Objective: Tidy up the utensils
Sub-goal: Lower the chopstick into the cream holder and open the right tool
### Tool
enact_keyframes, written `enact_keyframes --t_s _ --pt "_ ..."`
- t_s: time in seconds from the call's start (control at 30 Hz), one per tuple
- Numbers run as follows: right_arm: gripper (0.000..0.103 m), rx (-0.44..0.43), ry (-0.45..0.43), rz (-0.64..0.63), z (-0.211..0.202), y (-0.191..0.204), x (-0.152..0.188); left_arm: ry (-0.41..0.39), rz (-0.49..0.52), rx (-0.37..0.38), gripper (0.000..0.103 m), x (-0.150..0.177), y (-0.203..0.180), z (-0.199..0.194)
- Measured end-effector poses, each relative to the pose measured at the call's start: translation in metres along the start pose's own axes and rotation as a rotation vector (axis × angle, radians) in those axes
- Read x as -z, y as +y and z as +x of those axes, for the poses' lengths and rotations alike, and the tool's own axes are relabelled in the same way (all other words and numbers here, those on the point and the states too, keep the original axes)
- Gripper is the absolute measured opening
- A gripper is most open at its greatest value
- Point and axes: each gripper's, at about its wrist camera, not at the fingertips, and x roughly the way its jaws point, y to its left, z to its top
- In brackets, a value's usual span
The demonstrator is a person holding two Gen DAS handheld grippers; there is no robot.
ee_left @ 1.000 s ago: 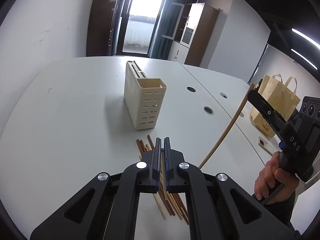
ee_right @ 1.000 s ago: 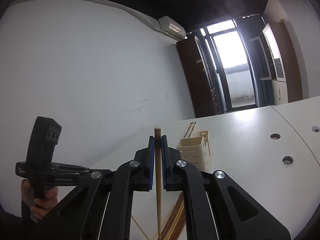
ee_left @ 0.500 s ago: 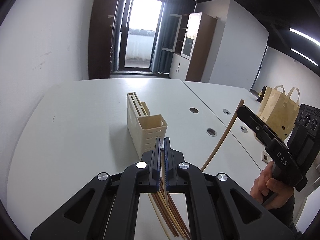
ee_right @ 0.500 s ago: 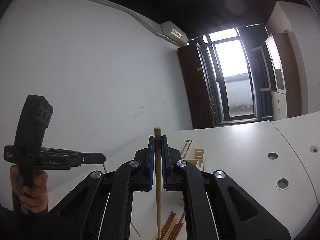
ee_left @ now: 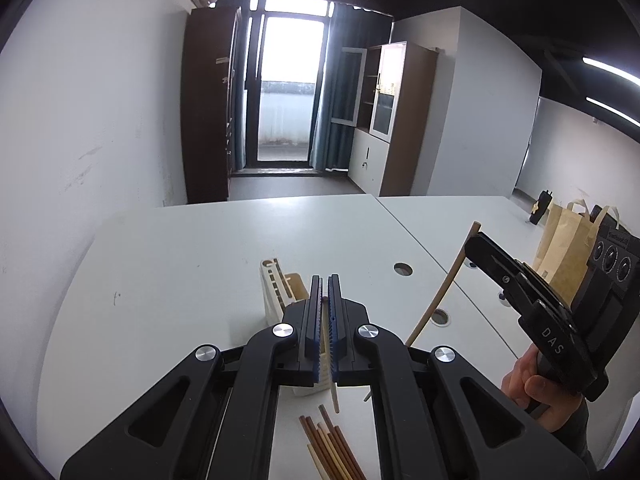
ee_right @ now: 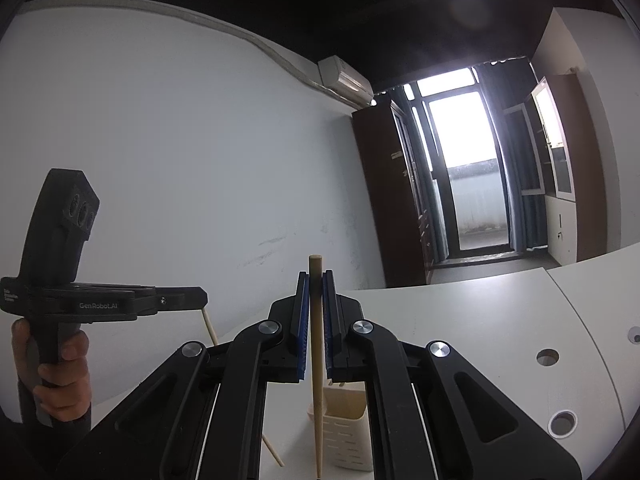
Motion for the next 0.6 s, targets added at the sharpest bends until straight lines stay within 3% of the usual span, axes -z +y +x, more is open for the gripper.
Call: enact_keyframes --t_s 0.37,0.6 --pt "0.007 0.012 -0.046 -0.004 0.032 -0.012 -0.006 -0.067 0.016 -0.053 0.002 -0.045 0.005 0.023" --pt "0.007 0.066 -0.009 -0.027 0.054 -0.014 0.018 -0.022 0.002 -0.044 0.002 -0.045 0.014 0.064"
